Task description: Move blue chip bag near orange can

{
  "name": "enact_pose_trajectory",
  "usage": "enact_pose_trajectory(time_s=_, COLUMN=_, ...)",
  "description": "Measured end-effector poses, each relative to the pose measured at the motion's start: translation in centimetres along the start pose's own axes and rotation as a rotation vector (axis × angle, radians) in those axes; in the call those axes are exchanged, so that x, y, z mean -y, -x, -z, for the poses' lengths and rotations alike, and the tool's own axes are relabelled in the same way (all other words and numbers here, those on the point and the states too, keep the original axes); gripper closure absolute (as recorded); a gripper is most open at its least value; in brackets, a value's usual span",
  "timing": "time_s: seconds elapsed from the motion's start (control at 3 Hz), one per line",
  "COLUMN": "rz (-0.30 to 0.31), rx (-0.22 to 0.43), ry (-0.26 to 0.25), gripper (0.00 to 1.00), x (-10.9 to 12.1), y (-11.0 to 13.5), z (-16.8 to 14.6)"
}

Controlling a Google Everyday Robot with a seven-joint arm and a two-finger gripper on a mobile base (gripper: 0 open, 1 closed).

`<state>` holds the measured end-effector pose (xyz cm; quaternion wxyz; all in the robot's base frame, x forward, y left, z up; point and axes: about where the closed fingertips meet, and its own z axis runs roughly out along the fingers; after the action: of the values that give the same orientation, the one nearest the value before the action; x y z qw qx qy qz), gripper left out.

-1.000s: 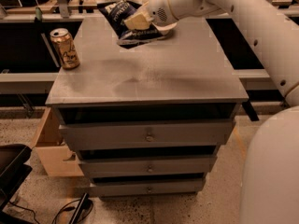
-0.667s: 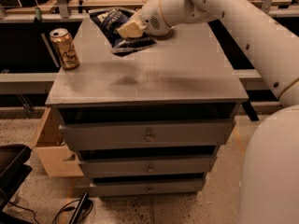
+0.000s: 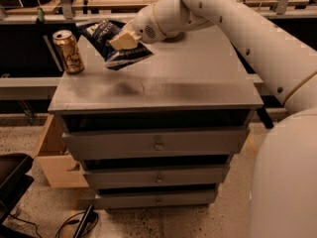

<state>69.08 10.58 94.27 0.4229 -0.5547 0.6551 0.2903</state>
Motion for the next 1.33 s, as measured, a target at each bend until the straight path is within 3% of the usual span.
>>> enact_pose_trajectory(time_s=0.33, rz=-0.044, rx=-0.011, ry=0.008, gripper=1.00, x=-0.4, y=-0.1, z=-1.6)
enact_pose_trajectory(time_s=1.0, rz=-0.193, rx=-0.024, ry=-0.018, gripper=1.00, x=1.8, y=-1.6, z=-5.3)
enact_pose_trajectory(time_s=1.33, rz=-0.195, rx=-0.025, ry=-0.013, gripper=0.84, x=1.6, y=-1.6, z=-5.6)
